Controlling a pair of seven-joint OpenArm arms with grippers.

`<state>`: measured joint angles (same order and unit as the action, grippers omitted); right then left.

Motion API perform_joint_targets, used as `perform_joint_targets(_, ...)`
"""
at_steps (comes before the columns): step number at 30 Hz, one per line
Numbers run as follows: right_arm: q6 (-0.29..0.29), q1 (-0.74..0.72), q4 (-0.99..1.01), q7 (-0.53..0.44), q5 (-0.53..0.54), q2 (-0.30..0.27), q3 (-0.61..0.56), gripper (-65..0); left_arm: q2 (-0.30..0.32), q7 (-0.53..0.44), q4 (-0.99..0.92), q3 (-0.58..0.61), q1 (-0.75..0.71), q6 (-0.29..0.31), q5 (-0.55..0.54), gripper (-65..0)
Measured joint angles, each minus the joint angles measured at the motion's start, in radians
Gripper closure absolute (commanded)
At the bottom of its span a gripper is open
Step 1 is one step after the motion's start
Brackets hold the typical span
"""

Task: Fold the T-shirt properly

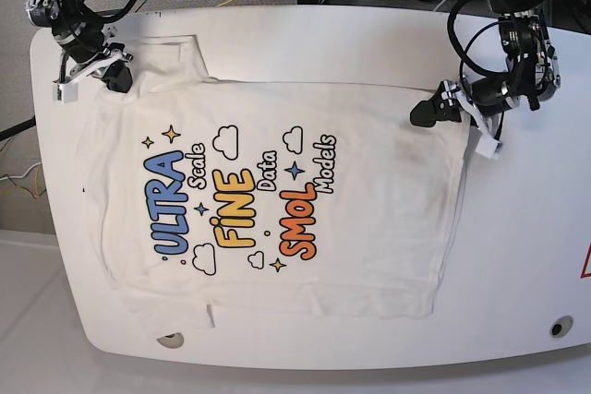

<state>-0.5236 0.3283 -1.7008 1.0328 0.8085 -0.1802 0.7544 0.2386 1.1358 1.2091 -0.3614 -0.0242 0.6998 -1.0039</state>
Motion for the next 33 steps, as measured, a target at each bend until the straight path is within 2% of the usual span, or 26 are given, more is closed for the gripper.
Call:
perform_joint_targets(21, 0.0, 0.0, 0.0, 0.0, 0.0, 0.0, 0.0, -0.6, 0.0, 0.0, -0.001, 0.0, 0.0, 0.0, 0.0, -31.1)
perform_joint_targets(24, 0.0, 0.0, 0.0, 0.0, 0.0, 0.0, 0.0, -0.6, 0.0, -0.001, -0.001, 0.0, 0.0, 0.0, 0.002, -24.7)
perform_joint_targets(26, 0.0, 0.0, 0.0, 0.0, 0.0, 0.0, 0.0, -0.6, 0.0, -0.001, -0.002, 0.0, 0.0, -0.003, 0.014, -15.3)
perform_joint_targets(28, 0.0, 0.0, 0.0, 0.0, 0.0, 0.0, 0.0, -0.6, 0.001, 0.002, -0.002, 0.0, 0.0, -0.009, 0.029, -1.9)
perform_joint_targets(30, 0.0, 0.0, 0.0, 0.0, 0.0, 0.0, 0.0, -0.6, 0.0, 0.011, -0.005, 0.0, -0.003, -0.011, 0.035, 0.0)
perform_joint_targets(33, 0.0, 0.0, 0.0, 0.0, 0.0, 0.0, 0.0, -0.6, 0.0, 0.019, -0.007, 0.0, -0.009, -0.01, 0.037, -4.0)
